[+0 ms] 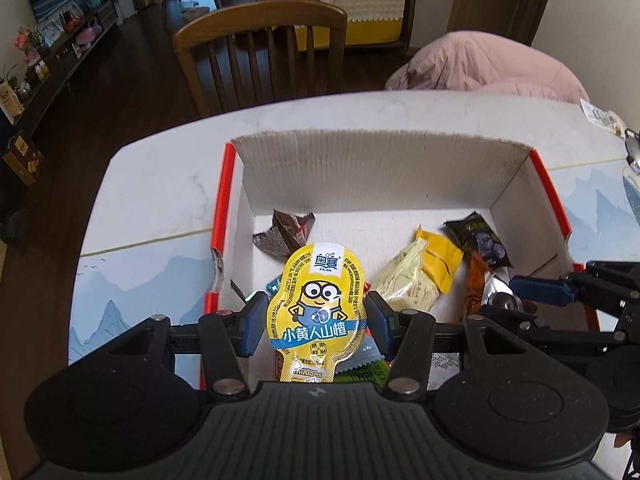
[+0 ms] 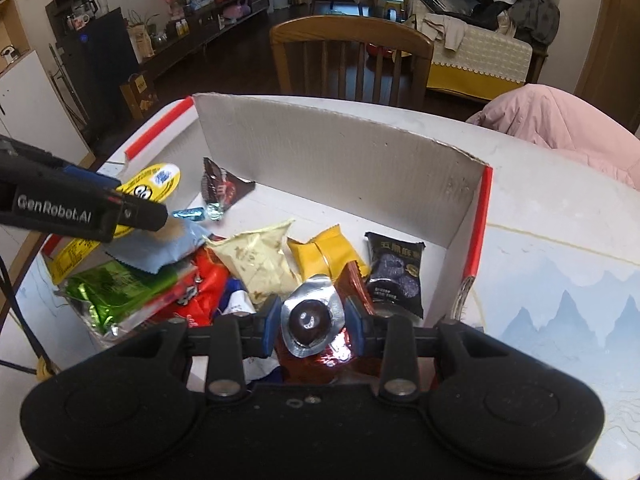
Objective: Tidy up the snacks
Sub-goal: 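Open the left tool to drop the pouch into the box and lift out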
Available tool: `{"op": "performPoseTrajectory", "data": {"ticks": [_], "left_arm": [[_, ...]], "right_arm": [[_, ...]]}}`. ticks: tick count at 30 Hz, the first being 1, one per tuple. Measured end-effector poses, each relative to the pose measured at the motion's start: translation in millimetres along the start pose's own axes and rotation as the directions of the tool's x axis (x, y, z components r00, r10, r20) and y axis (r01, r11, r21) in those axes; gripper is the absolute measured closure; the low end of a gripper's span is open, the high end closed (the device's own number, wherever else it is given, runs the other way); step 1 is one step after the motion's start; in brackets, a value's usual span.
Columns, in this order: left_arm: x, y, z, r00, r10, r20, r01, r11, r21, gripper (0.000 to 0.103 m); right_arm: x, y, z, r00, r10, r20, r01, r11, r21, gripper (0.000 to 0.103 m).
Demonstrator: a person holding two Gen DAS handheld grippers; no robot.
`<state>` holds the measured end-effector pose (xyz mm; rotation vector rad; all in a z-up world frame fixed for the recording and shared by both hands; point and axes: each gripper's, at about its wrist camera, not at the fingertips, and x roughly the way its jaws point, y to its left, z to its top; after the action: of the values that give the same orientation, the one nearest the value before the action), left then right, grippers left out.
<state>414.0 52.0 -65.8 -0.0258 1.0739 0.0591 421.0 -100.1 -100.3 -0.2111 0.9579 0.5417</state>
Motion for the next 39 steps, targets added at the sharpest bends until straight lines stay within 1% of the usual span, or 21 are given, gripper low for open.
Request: {"op": "performPoseTrajectory", "data": {"ticks": [6,12,15,16,20,25,29,32,34,35,36,37,39], "left_arm": [[8.3,-4.5,-5.5,0.999,-0.008,-0.031,0.009,1.000,0.017,0.050],[7.6,-6.4,-10.9,1.000,0.007,-0.029,-0.007,1.000,0.020,0.050],[2.2,-6.5,-12.8,1.000,0.001,-0.015,0.000,1.000,0.021,0.043],[-0.4,-6.3,-13.7,1.000,-0.003,-0.008,0.003,1.000,0.020,0.040],[-11.7,-4.8,-17.3,1.000,-0.009,0.022,0.009,1.000,0.018,0.040],[-33.5,-2.8,-24.9,0.996,-0.021,0.084,0.020,1.000,0.011,0.040],[-55.3,-4.0,-34.8,0.989,-0.026,0.143,0.023,1.000,0.021,0.039],[-72.6,-5.2,-43.7,0.983,-0.030,0.184,0.026,0.999,0.021,0.035],[-84.2,-5.9,-50.8,0.977,-0.044,0.209,0.040,0.999,0.022,0.035],[-89.5,-6.4,-54.1,0.974,-0.045,0.221,0.041,0.999,0.023,0.035],[-94.8,-6.9,-57.8,0.972,-0.045,0.233,0.041,0.999,0.024,0.035],[-99.7,-7.3,-61.6,0.969,-0.048,0.243,0.044,0.999,0.024,0.034],[-109.4,-7.4,-69.6,0.963,-0.057,0.263,0.053,0.998,0.022,0.032]], "right_arm": [[1.2,-1.0,-0.4,1.000,0.002,-0.002,-0.002,1.000,-0.001,0.070],[-1.2,-1.8,-1.5,1.000,0.009,0.008,-0.009,1.000,0.004,0.069],[-4.1,-2.7,-3.5,1.000,0.008,0.015,-0.009,1.000,0.007,0.068],[-5.8,-2.6,-3.8,1.000,0.007,0.020,-0.007,1.000,0.008,0.068],[-17.6,-0.1,-5.7,0.999,0.012,0.050,-0.012,1.000,0.005,0.068],[-40.4,5.8,-7.9,0.995,0.027,0.100,-0.027,1.000,0.002,0.067],[-65.3,11.6,-12.8,0.985,0.050,0.164,-0.050,0.999,-0.005,0.066],[-82.8,16.3,-18.2,0.980,0.053,0.194,-0.052,0.999,-0.006,0.064],[-94.0,19.6,-22.4,0.975,0.053,0.218,-0.052,0.999,-0.009,0.062],[-99.3,21.2,-24.6,0.972,0.052,0.228,-0.051,0.999,-0.011,0.058],[-104.6,22.6,-26.5,0.971,0.050,0.236,-0.049,0.999,-0.011,0.049],[-110.3,24.0,-28.2,0.968,0.049,0.246,-0.049,0.999,-0.008,0.043],[-123.0,26.8,-33.6,0.959,0.041,0.281,-0.042,0.999,-0.001,0.002]]}}
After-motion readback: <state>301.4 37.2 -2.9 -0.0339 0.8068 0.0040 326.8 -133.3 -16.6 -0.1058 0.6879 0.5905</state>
